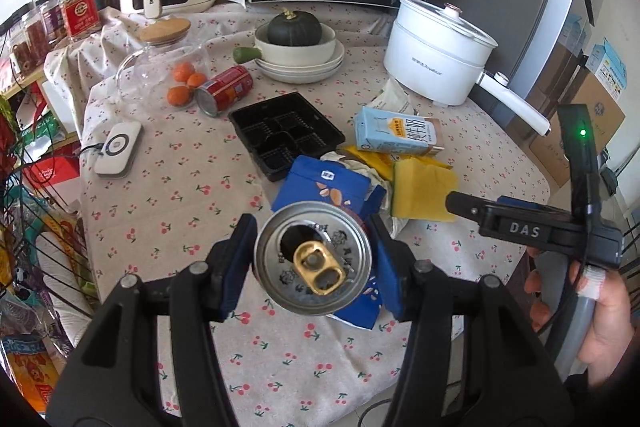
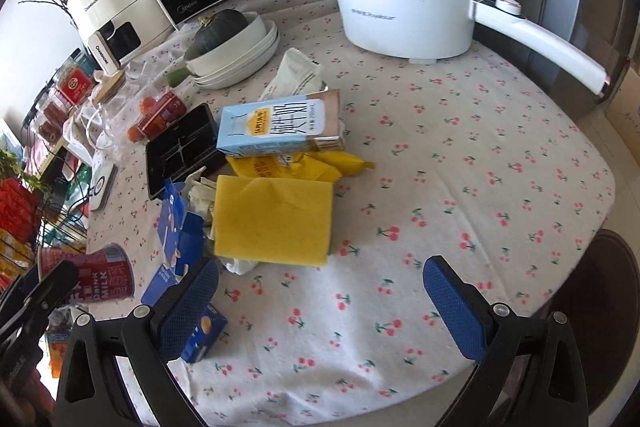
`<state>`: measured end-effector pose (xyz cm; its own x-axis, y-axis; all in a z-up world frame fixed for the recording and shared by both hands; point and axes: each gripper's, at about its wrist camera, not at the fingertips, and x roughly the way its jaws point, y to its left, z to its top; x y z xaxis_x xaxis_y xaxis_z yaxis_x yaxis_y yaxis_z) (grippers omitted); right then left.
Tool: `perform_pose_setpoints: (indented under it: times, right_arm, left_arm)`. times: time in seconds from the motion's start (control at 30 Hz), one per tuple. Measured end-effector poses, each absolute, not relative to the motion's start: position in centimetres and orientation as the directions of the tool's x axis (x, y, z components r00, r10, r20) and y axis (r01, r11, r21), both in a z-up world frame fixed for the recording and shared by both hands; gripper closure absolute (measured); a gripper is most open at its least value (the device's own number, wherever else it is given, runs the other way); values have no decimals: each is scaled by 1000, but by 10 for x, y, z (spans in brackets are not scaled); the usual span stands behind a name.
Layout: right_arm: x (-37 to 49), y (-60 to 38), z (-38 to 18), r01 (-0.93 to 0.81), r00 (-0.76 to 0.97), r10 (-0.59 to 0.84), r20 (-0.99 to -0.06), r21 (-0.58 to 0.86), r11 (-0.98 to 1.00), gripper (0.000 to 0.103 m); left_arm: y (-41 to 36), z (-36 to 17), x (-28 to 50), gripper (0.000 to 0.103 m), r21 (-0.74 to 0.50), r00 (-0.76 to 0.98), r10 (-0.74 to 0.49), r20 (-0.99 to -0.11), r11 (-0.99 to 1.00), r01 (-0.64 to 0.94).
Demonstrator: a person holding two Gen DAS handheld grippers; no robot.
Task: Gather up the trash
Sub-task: 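Grasp the yellow sponge with the right tool while the left tool holds the can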
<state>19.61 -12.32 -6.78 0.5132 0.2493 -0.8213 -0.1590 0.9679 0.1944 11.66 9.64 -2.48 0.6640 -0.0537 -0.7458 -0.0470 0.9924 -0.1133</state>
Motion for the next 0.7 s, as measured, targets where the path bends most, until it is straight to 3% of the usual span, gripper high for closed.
perform_pose_setpoints:
  times: [0.33,0.47,0.5,0.53,0.7]
  right_arm:
    - [226,-86,-100,-119,549,167,-819,122,985,0]
    - [233,-91,-112,-99,536,191,-822,163,982,0]
    - [233,-92,-114,-96,535,201,-821,177,980,3]
    - [232,-93,-114,-95,530,212,-821,191,977,15]
    - [220,-100,-97,-116,541,225,-810,193,974,16]
  left_arm:
    - [117,-34,114,46,-144,648,-58,-760,986,-80]
    - [119,-36,114,46,-156,643,-66,-763,984,-84]
    - [119,-36,114,46,-160,643,-69,-763,984,-85]
    - [118,-36,114,46,-166,643,-74,-763,983,-84]
    - [109,-31,112,46,-190,650,-100,-753,979,-68]
